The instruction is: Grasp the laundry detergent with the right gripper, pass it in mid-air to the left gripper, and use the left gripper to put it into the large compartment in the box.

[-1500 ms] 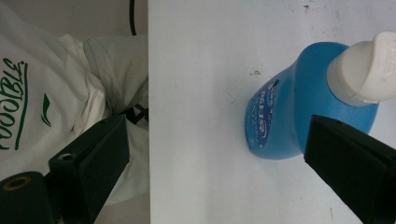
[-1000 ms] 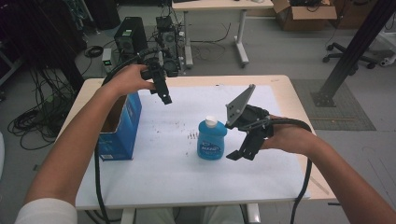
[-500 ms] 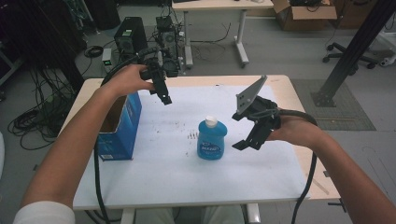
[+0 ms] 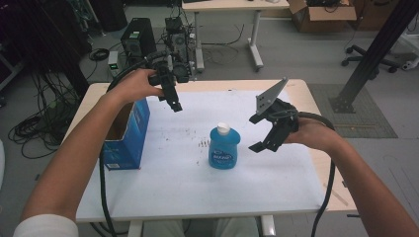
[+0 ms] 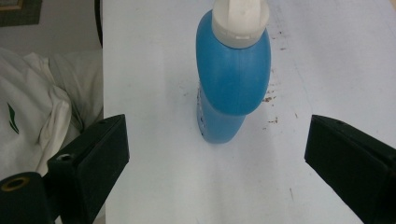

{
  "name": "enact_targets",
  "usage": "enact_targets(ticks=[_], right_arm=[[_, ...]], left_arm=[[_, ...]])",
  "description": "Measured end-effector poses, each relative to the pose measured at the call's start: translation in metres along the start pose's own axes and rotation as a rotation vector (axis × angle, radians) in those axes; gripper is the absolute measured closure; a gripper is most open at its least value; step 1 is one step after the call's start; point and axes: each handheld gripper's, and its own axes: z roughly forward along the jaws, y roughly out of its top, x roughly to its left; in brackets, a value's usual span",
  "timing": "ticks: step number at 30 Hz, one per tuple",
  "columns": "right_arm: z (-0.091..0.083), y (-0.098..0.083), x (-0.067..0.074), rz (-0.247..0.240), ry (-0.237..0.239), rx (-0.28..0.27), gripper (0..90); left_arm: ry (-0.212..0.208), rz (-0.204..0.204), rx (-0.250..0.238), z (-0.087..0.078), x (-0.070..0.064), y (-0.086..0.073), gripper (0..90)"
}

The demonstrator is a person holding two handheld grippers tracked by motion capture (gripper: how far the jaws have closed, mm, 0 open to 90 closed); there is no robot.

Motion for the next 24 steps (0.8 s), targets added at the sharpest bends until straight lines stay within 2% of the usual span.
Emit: enact_targets(ticks=[9, 24], right_arm=[[0.012, -0.010, -0.005, -0.006, 0.009, -0.044, 6.3], [0.031, -0.023, -0.009, 0.010, 0.016, -0.071, 6.3]], left_arm=[[0.001, 0.014, 0.003, 0.000, -0.004, 0.004, 5.8], [0.006, 0.012, 0.006, 0.000, -0.006, 0.005, 5.8]])
